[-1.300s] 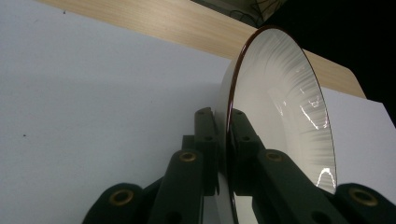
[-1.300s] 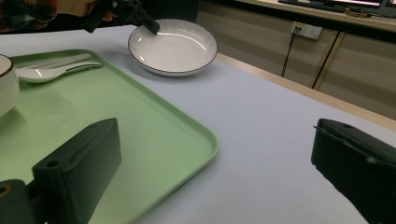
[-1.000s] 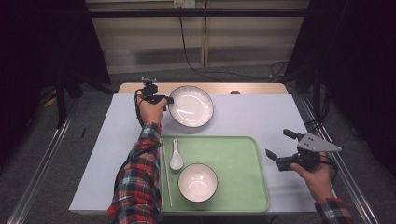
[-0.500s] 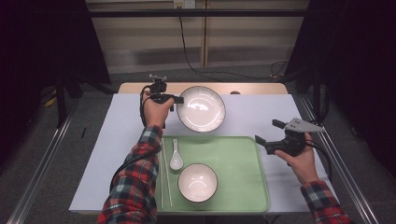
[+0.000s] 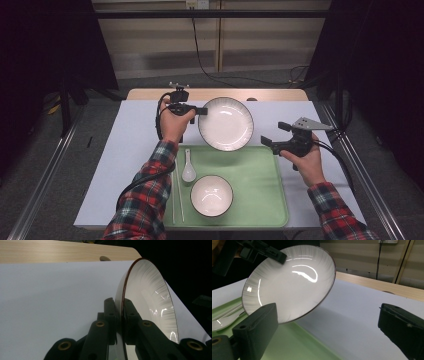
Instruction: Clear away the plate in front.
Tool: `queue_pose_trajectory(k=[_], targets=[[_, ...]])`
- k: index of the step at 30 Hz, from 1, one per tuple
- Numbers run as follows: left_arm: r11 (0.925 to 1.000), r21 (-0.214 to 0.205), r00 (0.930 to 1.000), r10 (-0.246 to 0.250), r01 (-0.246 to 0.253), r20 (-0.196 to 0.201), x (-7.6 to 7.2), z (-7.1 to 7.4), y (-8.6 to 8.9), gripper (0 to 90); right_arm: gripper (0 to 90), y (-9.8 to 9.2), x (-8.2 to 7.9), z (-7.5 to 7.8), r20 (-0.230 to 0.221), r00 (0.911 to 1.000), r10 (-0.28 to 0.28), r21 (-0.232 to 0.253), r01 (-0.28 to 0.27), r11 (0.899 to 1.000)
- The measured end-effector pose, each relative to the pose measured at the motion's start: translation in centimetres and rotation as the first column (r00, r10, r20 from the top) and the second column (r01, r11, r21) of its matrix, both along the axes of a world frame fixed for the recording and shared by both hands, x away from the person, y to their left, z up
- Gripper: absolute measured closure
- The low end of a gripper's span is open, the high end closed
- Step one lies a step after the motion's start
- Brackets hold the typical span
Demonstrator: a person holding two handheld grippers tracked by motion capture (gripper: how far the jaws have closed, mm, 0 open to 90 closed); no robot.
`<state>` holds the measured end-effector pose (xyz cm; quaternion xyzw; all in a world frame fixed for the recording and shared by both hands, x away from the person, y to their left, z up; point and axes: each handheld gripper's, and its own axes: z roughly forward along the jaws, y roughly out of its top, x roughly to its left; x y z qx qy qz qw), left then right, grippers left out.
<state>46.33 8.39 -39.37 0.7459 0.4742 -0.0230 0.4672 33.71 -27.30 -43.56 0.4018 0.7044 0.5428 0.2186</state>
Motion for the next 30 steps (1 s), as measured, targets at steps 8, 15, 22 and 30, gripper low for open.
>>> queue_pose_trajectory(k=[8,15,22,30], targets=[[0.9978,-0.002,0.9975,-0.067,0.067,0.023,-1.3,0.6,-0.8,84.3,3.7,1.2,0.9,-1.1,-0.052,0.9985,0.019,0.015,-0.018,1.000],[0.9942,-0.019,0.9938,-0.105,0.106,0.037,-2.0,1.0,-1.6,84.3,15.8,1.5,1.1,-1.3,-0.088,0.9941,0.063,0.044,-0.060,0.997],[0.9922,-0.036,0.9924,-0.118,0.119,0.033,-2.3,0.8,-1.9,84.1,44.2,2.0,1.1,-1.9,-0.084,0.9850,0.151,0.051,-0.147,0.988],[0.9914,-0.045,0.9903,-0.119,0.123,0.071,-2.4,0.9,-1.7,84.2,56.1,2.0,0.9,-1.6,-0.093,0.9809,0.171,0.105,-0.161,0.981]])
